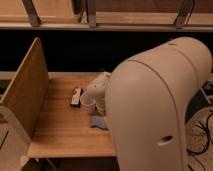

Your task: Place the white sponge in the ceramic bowl

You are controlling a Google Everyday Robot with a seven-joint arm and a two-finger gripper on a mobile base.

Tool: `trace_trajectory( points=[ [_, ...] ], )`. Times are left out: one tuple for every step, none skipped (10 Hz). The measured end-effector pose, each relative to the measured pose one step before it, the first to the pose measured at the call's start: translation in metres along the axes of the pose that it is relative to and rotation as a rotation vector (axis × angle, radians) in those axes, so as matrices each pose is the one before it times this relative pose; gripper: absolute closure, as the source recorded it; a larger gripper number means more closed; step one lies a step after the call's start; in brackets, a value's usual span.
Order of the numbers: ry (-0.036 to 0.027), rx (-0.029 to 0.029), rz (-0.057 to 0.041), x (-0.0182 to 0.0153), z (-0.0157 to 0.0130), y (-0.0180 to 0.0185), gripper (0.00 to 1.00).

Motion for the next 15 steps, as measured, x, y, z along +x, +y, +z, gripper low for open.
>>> trace_trajectory(
  points=[
    [-0.00601,-0.01107,-0.02573,-0.01010,0.00705,-0.00179,0.20],
    [-0.00506,-0.01191,-0.01898,-0.00697,0.00677,-0.00161,0.20],
    [-0.00223,-0.00798,-0.01323,-0.00389,0.00530,-0.00190,0.20],
    [-0.00208,-0.00639,-0.00955,-0.00281,0.00468,-0.00209,0.20],
    [-0.00128,-0.00545,-0.00318,-0.00113,0.00403,-0.00159,0.20],
    [-0.00011,-0.00661,0.00155,0.00105,0.00510,-0.00125,0.20],
    [-0.00341,-0.00323,0.00200,0.00067,0.00375,-0.00090,0.20],
    [-0.00901,-0.00205,0.00352,0.00071,0.00539,-0.00178,0.20],
    [-0.01441,0.00486,0.00895,0.00262,0.00694,-0.00426,0.20],
    [-0.01246,0.00454,0.00922,0.00294,0.00511,-0.00360,0.20],
    [-0.01022,0.00413,0.00499,0.00219,0.00508,-0.00345,0.20],
    [-0.00250,0.00024,0.00007,0.00126,0.00300,-0.00116,0.20],
    [-0.00600,0.00423,-0.00486,-0.00138,0.00338,-0.00218,0.20],
    [-0.00501,-0.00024,-0.00269,-0.00061,0.00268,0.00028,0.20],
    [-0.00402,-0.00101,-0.00201,-0.00093,0.00214,0.00064,0.20]
  ],
)
